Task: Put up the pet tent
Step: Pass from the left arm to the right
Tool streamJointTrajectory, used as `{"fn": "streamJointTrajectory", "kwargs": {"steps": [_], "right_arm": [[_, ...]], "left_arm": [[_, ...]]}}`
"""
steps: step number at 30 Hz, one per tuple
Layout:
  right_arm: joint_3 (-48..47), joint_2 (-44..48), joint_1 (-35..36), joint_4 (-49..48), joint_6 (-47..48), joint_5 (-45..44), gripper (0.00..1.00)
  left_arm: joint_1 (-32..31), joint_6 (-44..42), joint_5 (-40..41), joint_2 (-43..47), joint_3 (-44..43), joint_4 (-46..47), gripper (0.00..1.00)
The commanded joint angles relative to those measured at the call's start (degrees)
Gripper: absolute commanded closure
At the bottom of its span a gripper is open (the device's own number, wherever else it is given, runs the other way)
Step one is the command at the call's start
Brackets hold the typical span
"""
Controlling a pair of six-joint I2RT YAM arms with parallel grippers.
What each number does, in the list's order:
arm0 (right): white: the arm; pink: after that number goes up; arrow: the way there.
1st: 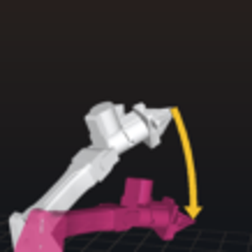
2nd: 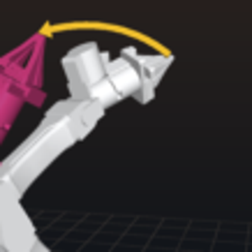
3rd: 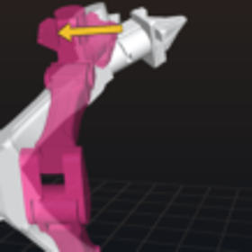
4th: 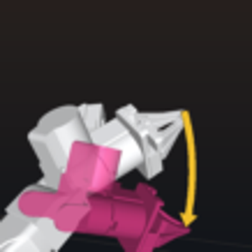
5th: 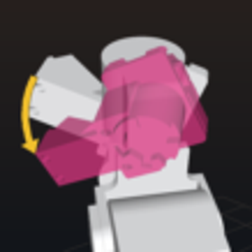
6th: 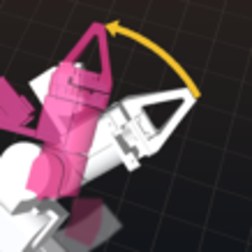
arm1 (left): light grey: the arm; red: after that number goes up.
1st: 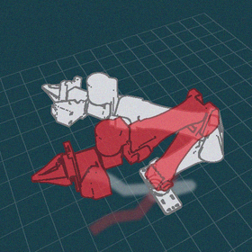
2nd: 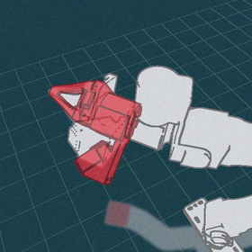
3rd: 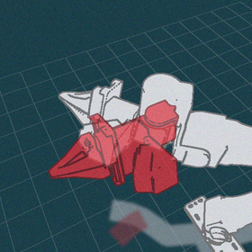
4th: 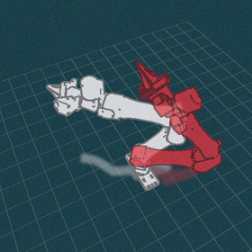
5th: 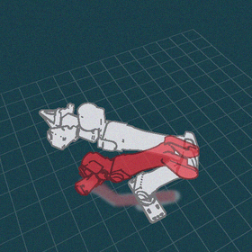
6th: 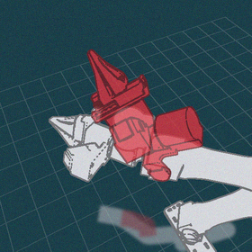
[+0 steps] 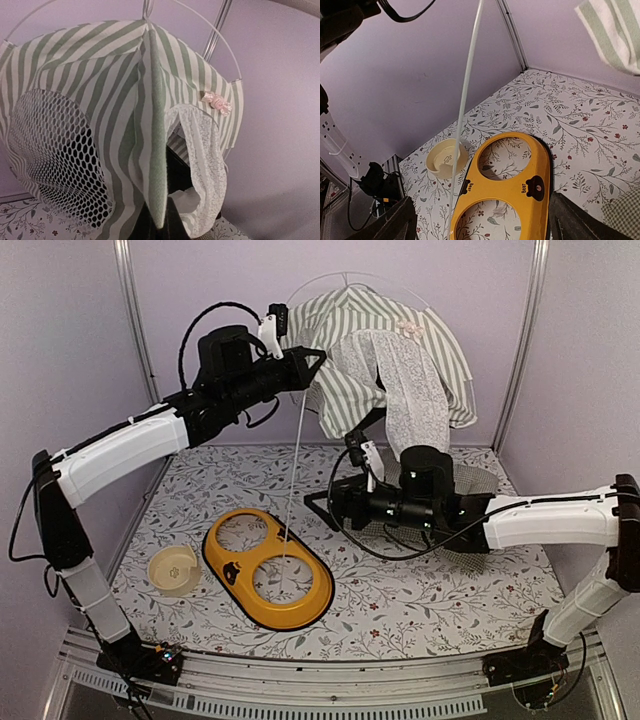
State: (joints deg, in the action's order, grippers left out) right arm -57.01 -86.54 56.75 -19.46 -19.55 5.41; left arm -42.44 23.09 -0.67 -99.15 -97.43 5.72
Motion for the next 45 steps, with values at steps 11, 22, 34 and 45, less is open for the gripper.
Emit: {"fn": "streamJointTrajectory", "kwargs": {"steps": [11, 22, 34, 45], "right_arm": [[5.16, -6.37, 2.28, -10.56, -7.27, 5.39, 0.15], [7.32, -10.80, 3.56, -14.25, -13.25, 10.68, 0.31], [9.01, -11.99, 4.33, -14.81, -14.13, 10.07, 0.63], [8.11, -11.76, 4.33, -13.24, -12.54, 9.00, 0.89]], "left_arm": [[-1.60, 2.30, 2.05, -3.41, -4.85, 7.93, 1.00], [-2.05, 2.66, 3.35, -5.37, -7.62, 8.94, 1.00], [-2.46, 2.03, 3.42, -7.72, -12.10, 7.56, 1.00], [-2.47, 1.85, 2.78, -7.57, -12.85, 6.64, 1.00]]}}
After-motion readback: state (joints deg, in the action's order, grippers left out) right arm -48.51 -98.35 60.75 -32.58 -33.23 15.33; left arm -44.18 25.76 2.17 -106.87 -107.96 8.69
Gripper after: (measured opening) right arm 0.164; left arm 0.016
